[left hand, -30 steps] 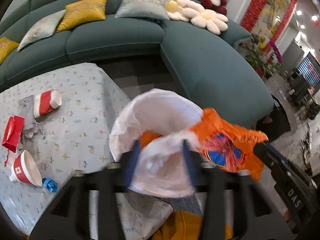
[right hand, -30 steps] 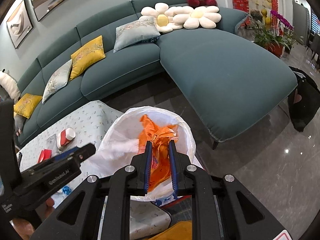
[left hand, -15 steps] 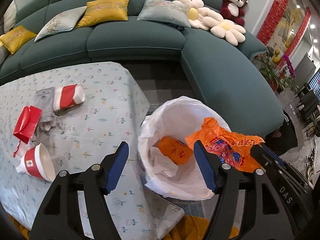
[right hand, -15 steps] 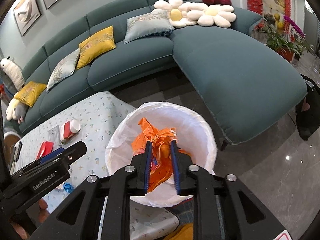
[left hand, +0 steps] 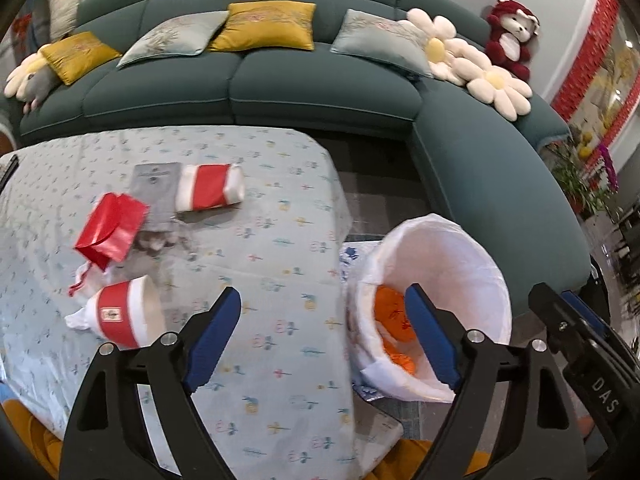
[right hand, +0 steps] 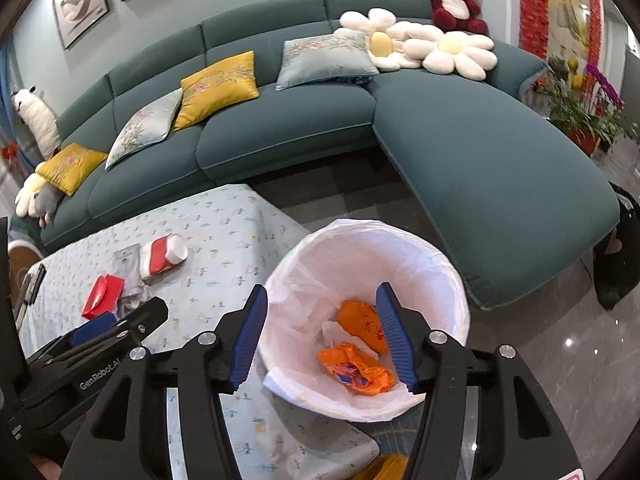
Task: Collect trash
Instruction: 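Carry tissue and orange plastic over the bin and release both, then move both tools back toward the red-and-white cup and blue hair tie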
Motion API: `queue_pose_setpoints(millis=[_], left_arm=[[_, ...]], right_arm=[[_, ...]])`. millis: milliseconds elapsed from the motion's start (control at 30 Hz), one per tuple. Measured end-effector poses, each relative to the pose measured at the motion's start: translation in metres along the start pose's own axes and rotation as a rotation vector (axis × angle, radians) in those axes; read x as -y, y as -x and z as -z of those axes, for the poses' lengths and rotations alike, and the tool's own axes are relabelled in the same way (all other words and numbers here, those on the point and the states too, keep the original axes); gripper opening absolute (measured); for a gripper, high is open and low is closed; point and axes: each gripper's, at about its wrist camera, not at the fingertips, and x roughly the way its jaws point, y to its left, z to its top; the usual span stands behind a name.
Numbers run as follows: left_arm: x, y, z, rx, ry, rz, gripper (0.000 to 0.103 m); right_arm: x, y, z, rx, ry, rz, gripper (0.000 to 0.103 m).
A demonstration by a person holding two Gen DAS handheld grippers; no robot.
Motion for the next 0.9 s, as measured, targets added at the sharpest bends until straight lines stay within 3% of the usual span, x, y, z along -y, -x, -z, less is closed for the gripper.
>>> queue_pose_setpoints(millis=[233, 900], left_arm=[[-0.041, 0.015, 0.005, 0.012, 0.068, -0.059, 0.089], [-0.162, 0.036, 0.04, -0.03, 0.235, -0.158, 0.092]], right_arm=[[-0.037, 0.007, 0.007, -0.007, 0.054, -0.022, 0.063], [-0.132, 0.007, 0.051, -0.088, 0.203, -0.085, 0.069]])
